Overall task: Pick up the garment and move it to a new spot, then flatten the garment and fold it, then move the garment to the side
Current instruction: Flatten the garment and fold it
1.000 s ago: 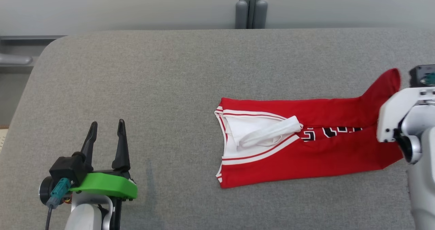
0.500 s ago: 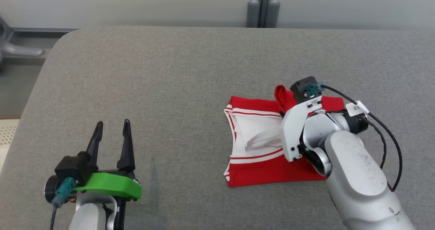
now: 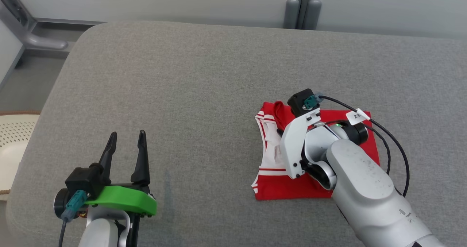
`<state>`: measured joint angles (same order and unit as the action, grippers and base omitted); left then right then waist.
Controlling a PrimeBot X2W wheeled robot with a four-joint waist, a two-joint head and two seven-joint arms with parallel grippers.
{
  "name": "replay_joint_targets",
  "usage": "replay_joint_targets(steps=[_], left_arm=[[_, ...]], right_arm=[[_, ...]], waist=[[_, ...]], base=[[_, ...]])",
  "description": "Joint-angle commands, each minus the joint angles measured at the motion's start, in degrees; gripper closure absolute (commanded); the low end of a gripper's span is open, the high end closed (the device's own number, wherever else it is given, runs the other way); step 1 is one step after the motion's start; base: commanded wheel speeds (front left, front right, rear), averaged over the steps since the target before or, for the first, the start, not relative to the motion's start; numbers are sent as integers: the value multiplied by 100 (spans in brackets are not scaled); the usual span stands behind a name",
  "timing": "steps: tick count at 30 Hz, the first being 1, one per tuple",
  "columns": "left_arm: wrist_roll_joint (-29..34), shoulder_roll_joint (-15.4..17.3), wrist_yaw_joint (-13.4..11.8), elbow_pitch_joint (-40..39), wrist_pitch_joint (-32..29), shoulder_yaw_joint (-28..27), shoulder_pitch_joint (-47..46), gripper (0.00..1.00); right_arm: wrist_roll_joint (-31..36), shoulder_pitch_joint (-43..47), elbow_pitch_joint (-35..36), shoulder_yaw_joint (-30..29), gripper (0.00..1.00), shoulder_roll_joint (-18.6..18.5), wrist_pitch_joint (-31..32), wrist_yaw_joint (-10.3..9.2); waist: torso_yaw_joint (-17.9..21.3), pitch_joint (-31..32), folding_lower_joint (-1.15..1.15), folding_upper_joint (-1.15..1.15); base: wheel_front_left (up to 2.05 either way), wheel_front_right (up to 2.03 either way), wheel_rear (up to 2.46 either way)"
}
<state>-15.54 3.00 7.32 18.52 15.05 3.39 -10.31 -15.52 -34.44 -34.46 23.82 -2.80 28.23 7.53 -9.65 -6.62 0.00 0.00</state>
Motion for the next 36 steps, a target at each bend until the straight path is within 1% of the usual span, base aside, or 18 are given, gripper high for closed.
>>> replay_joint_targets(steps=[1,2,3,4,7,11,13,14,16,21,23,26,28,31,33,36], left_arm=[[-64,5,20,-4,12,-3,-90,0],[-67,5,20,-1,12,-3,-96,0],[-60,4,20,-1,12,-6,-97,0],[-50,4,20,-4,13,-13,-94,0],[-36,3,20,-9,12,-42,-73,0],[-26,3,19,-20,12,-86,-26,0],[-3,2,19,-38,12,-109,4,0],[7,3,19,-44,12,-125,21,0],[32,2,19,-62,12,-144,50,0],[31,1,19,-81,12,-136,127,0],[35,1,19,-69,12,-128,153,0],[42,5,19,-47,12,-147,180,0],[43,14,19,-38,12,-200,214,0],[100,25,19,-59,12,-249,318,0],[142,34,19,-65,12,-287,384,0],[189,39,19,-92,12,-318,466,0]], right_arm=[[26,-71,-88,-27,100,-21,-64,-10],[14,-82,-154,-37,100,-21,-88,-10],[-14,-86,-207,-34,60,-19,-115,-10],[-41,-95,-241,-49,0,-17,-140,-10],[-222,-130,-195,-110,0,-18,-343,-10],[-1227,-68,309,-199,0,-15,-851,-10],[-1434,-15,572,-316,0,-19,-1118,-10],[-1379,31,653,-386,0,-28,-1214,-10],[-1039,157,808,-652,0,-31,-1425,-10],[198,772,1220,-1609,0,-248,-1793,-9],[675,1105,1445,-1947,0,-354,-2048,-6],[1199,1583,1758,-2319,0,-444,-2459,-6],[1342,1886,1936,-2557,0,-423,-2782,-6],[1460,2293,2143,-2697,0,-404,-3203,-6],[1414,2505,2201,-2754,0,-373,-3351,-6],[1394,2700,2269,-2642,0,-391,-3428,-6]], waist=[[-21,-3,0,0],[-29,-3,0,0],[-31,-3,0,0],[-29,-3,0,0],[-9,0,0,0],[57,45,0,0],[106,83,0,0],[130,99,0,0],[187,134,0,0],[305,225,0,0],[347,269,0,0],[432,350,0,0],[512,417,0,0],[650,539,0,0],[748,629,0,0],[888,709,0,0]], base=[[0,0,0],[0,0,0],[0,0,0],[0,0,0],[0,0,0],[0,0,0],[0,0,0],[0,0,0],[0,0,0],[0,0,0],[0,0,0],[0,0,0],[0,0,0],[0,0,0],[0,0,0],[0,0,0]])
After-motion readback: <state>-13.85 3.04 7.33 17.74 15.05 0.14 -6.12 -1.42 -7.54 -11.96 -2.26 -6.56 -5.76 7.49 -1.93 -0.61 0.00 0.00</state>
